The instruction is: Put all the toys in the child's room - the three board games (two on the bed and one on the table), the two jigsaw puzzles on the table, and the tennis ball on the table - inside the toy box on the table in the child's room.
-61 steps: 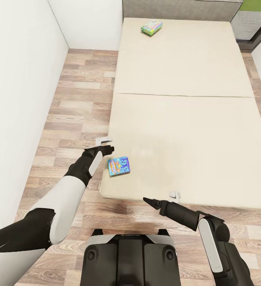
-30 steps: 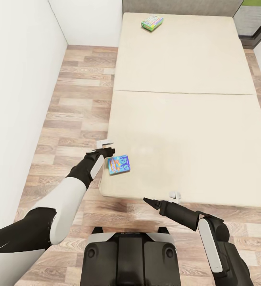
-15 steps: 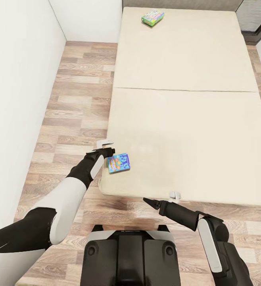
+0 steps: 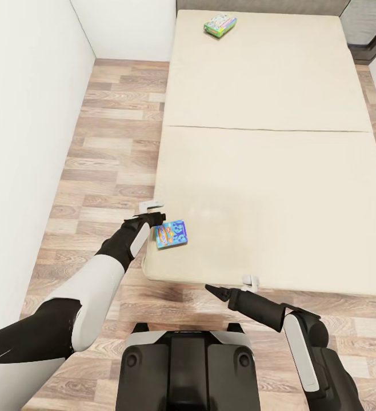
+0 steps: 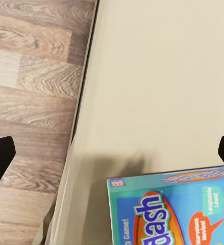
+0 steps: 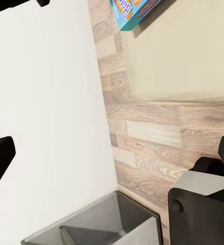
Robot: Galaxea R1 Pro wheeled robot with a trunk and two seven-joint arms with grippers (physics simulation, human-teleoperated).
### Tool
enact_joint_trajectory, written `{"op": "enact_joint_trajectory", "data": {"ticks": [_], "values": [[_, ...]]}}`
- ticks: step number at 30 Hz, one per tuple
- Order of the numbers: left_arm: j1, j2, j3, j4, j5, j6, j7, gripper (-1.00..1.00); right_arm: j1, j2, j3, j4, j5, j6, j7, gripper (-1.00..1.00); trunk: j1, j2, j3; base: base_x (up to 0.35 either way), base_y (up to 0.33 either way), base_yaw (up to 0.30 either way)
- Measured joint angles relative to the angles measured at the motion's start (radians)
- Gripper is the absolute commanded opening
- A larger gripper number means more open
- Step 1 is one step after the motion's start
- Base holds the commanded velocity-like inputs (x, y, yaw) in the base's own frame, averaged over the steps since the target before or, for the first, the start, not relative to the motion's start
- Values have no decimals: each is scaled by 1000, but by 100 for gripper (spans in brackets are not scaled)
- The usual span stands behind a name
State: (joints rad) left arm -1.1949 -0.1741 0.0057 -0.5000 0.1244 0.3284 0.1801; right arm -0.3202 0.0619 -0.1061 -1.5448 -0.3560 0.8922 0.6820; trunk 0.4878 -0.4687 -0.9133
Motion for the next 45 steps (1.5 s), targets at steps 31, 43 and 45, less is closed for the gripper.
{"op": "enact_joint_trajectory", "data": {"ticks": [31,43,45], "values": [[0,0,0,2,0,-24,-2,100,0,0,1,2,-1,-1,2,100,0,0,-33,0,0,0],[0,0,-1,29,0,-48,-2,100,0,0,2,3,-1,-2,2,100,0,0,-44,0,0,0],[0,0,-1,30,0,-48,-2,100,0,0,2,3,-1,-2,2,100,0,0,-44,0,0,0]]}}
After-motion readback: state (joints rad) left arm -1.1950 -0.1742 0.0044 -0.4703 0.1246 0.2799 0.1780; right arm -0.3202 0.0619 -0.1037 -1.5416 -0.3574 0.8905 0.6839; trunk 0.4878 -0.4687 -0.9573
